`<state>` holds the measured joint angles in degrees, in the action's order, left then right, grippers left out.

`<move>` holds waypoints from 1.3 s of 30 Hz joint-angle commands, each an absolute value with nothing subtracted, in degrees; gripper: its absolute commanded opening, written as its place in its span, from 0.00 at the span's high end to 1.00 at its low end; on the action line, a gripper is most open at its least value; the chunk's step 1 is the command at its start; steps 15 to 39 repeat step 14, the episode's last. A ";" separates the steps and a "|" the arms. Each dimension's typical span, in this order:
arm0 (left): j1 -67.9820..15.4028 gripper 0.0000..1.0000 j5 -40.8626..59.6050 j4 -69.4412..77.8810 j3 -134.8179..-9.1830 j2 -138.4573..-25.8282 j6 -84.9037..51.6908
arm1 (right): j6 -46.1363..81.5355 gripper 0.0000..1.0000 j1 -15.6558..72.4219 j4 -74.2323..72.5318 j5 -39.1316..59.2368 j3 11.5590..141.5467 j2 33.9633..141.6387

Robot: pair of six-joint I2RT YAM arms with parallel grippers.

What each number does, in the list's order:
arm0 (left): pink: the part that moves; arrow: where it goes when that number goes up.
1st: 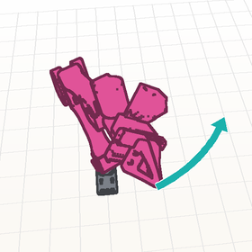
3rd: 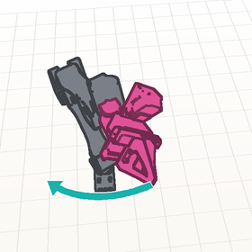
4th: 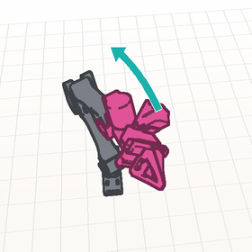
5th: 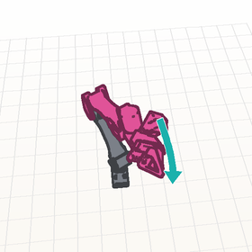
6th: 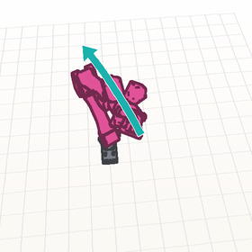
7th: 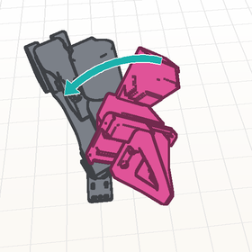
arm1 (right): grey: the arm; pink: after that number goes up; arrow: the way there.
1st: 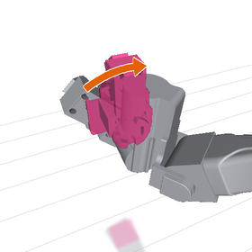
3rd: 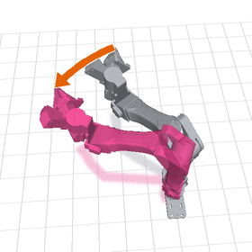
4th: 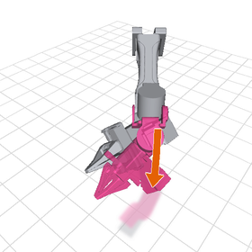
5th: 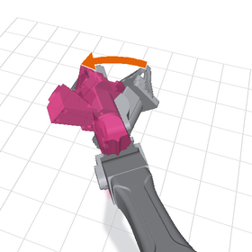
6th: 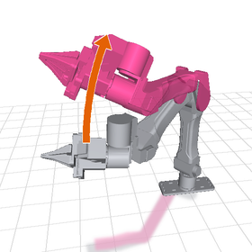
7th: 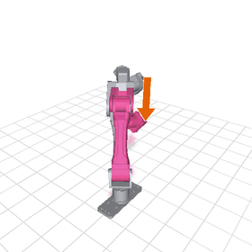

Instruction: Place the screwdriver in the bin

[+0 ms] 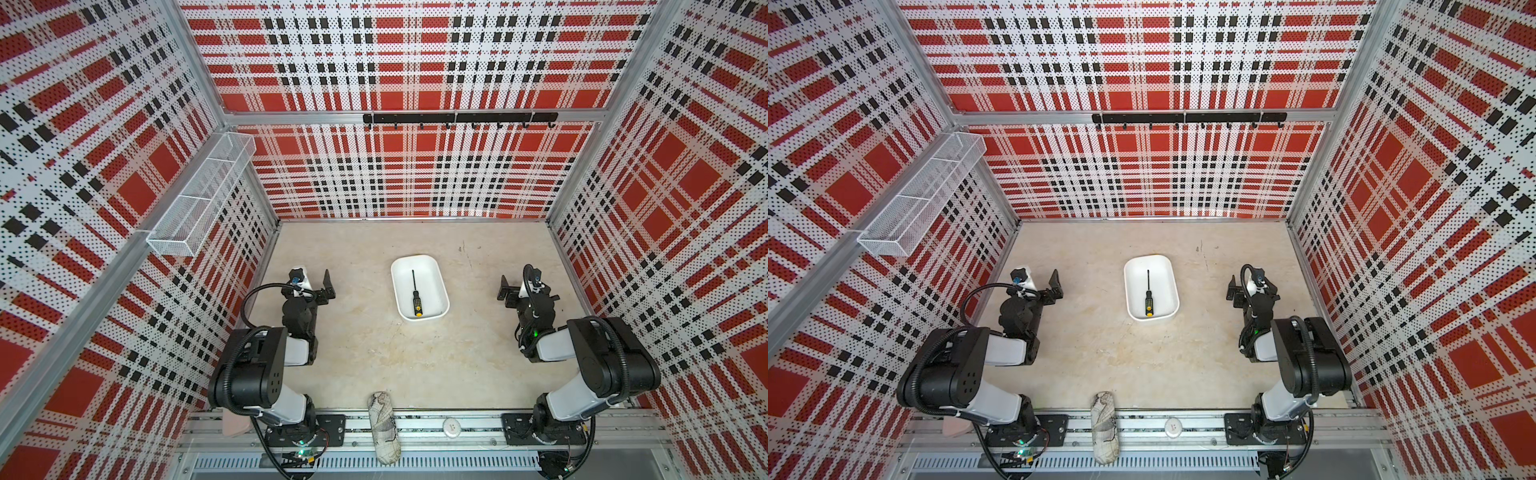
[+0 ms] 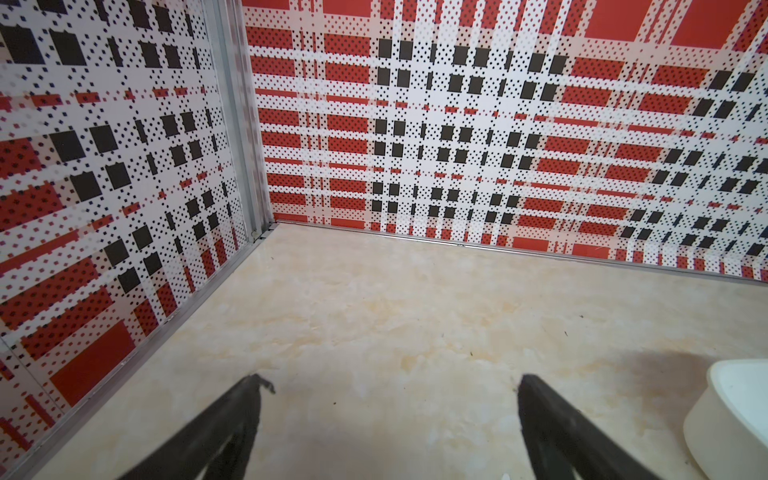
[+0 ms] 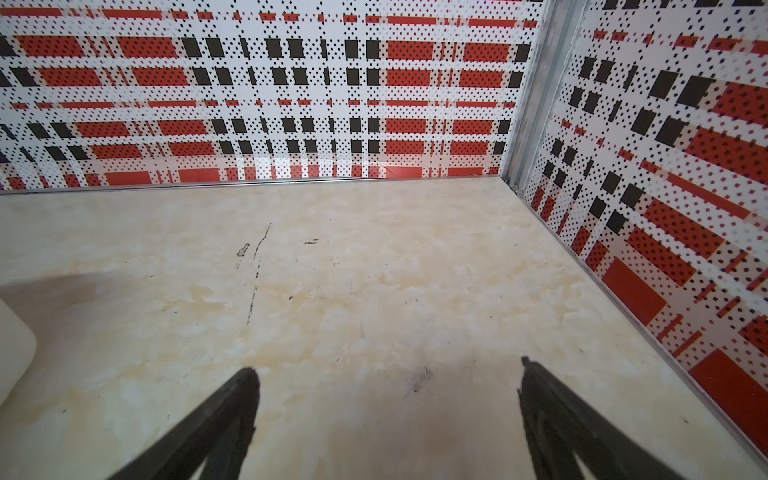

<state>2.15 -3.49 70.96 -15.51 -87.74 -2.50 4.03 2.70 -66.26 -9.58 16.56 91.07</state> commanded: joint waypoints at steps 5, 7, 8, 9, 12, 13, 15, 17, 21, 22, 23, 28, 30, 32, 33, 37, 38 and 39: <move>1.98 0.02 -4.10 71.33 -15.77 -88.06 -1.72 | 3.77 0.00 2.36 -66.41 -9.16 16.62 90.09; 1.95 0.02 -4.05 71.35 -15.82 -88.06 -1.67 | 3.74 0.00 2.30 -66.38 -9.14 16.68 90.14; 1.97 0.02 -4.13 71.33 -15.82 -88.02 -1.70 | 3.78 0.00 2.32 -66.32 -9.14 16.74 90.10; 1.91 0.02 -4.13 71.30 -15.82 -88.06 -1.71 | 3.81 0.00 2.32 -66.29 -9.13 16.73 90.13; 1.93 0.02 -4.08 71.31 -15.82 -88.07 -1.70 | 3.74 0.00 2.35 -66.32 -9.14 16.67 90.09; 1.96 0.02 -4.10 71.41 -15.82 -88.06 -1.74 | 3.73 0.00 2.33 -66.29 -9.14 16.76 90.09; 1.85 0.02 -4.13 71.36 -15.82 -88.07 -1.74 | 3.76 0.00 2.29 -66.41 -9.14 16.58 90.10; 1.85 0.02 -4.13 71.36 -15.82 -88.07 -1.74 | 3.76 0.00 2.29 -66.41 -9.14 16.58 90.10; 1.85 0.02 -4.13 71.36 -15.82 -88.07 -1.74 | 3.76 0.00 2.29 -66.41 -9.14 16.58 90.10; 1.85 0.02 -4.13 71.36 -15.82 -88.07 -1.74 | 3.76 0.00 2.29 -66.41 -9.14 16.58 90.10; 1.85 0.02 -4.13 71.36 -15.82 -88.07 -1.74 | 3.76 0.00 2.29 -66.41 -9.14 16.58 90.10; 1.85 0.02 -4.13 71.36 -15.82 -88.07 -1.74 | 3.76 0.00 2.29 -66.41 -9.14 16.58 90.10; 1.85 0.02 -4.13 71.36 -15.82 -88.07 -1.74 | 3.76 0.00 2.29 -66.41 -9.14 16.58 90.10; 1.85 0.02 -4.13 71.36 -15.82 -88.07 -1.74 | 3.76 0.00 2.29 -66.41 -9.14 16.58 90.10; 1.85 0.02 -4.13 71.36 -15.82 -88.07 -1.74 | 3.76 0.00 2.29 -66.41 -9.14 16.58 90.10; 1.85 0.02 -4.13 71.36 -15.82 -88.07 -1.74 | 3.76 0.00 2.29 -66.41 -9.14 16.58 90.10; 1.85 0.02 -4.13 71.36 -15.82 -88.07 -1.74 | 3.76 0.00 2.29 -66.41 -9.14 16.58 90.10; 1.85 0.02 -4.13 71.36 -15.82 -88.07 -1.74 | 3.76 0.00 2.29 -66.41 -9.14 16.58 90.10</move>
